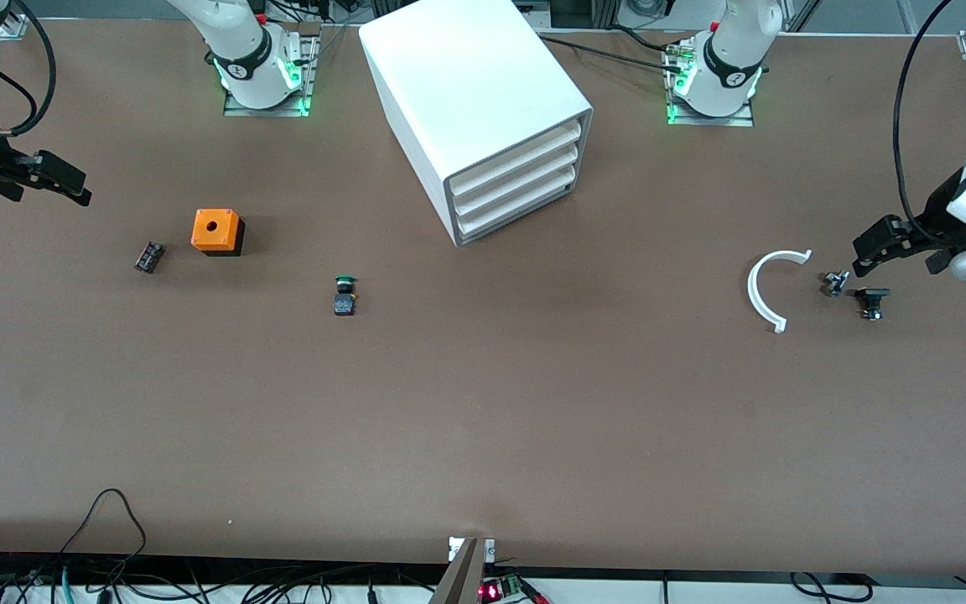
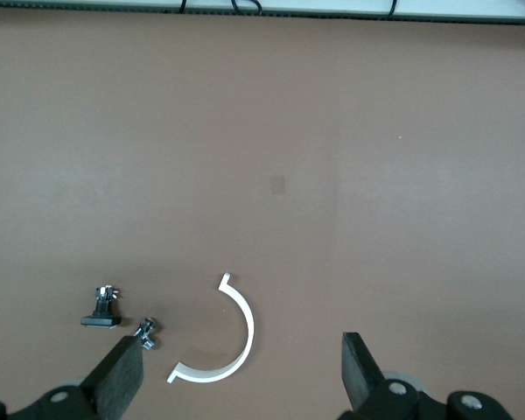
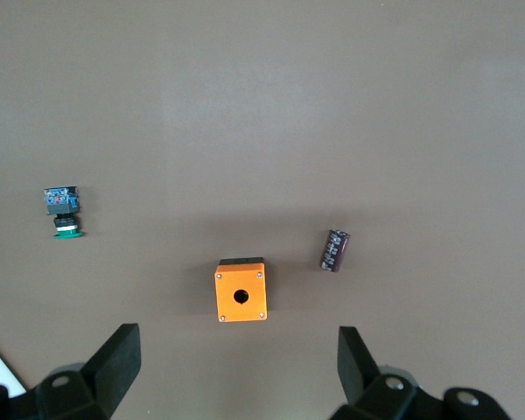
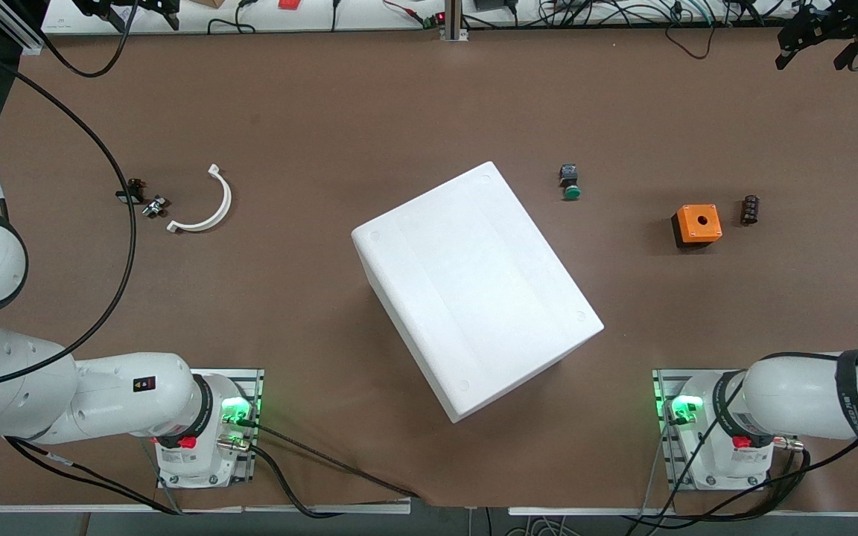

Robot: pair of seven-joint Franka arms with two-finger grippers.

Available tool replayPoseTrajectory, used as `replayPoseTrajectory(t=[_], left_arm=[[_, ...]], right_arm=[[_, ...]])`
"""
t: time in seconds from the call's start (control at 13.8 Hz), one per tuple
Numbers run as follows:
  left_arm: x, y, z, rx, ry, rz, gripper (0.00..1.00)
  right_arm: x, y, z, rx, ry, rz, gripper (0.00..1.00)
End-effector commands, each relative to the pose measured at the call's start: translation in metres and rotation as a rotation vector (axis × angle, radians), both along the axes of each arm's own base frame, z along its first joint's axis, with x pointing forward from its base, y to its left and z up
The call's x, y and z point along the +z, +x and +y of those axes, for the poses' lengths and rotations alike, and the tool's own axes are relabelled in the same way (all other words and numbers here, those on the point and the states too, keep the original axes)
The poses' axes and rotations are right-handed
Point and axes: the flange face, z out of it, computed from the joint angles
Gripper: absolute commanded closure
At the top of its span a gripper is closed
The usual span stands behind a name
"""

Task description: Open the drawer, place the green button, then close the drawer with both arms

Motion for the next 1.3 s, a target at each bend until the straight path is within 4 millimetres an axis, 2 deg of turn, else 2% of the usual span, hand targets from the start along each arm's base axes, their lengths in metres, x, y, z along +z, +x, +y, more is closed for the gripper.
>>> replayPoseTrajectory(t=[0.0,0.36,0.58,0.79,0.94,1.16,1.23], left_arm=[[0.001,0.001,0.003,-0.039,0.016,0.028,0.00],[0.006,0.001,0.003,-0.038,0.016,0.017,0.00],[0.007,-0.003,0.005,-0.037,0.018,0.041,0.00],[0.006,-0.012,0.004,-0.038,0.017,0.094,0.00],[0.010,-0.021,0.004,-0.037,0.019,0.136,0.00],[0.025,-0.039,0.010,-0.023,0.028,0.134,0.00],[0.025,-0.045,0.009,-0.022,0.029,0.142,0.00]], right_arm=[[0.003,-0.003,0.000,0.001,0.001,0.001,0.00],[0.003,-0.003,0.001,0.000,0.007,0.001,0.00],[0.003,-0.003,0.001,0.026,0.014,-0.001,0.00],[-0.005,0.002,0.002,0.028,0.014,0.010,0.00],[-0.019,0.011,0.011,0.038,0.014,0.025,0.00],[-0.036,0.022,0.034,0.074,0.015,0.036,0.00],[-0.044,0.029,0.044,0.085,0.031,0.031,0.00]])
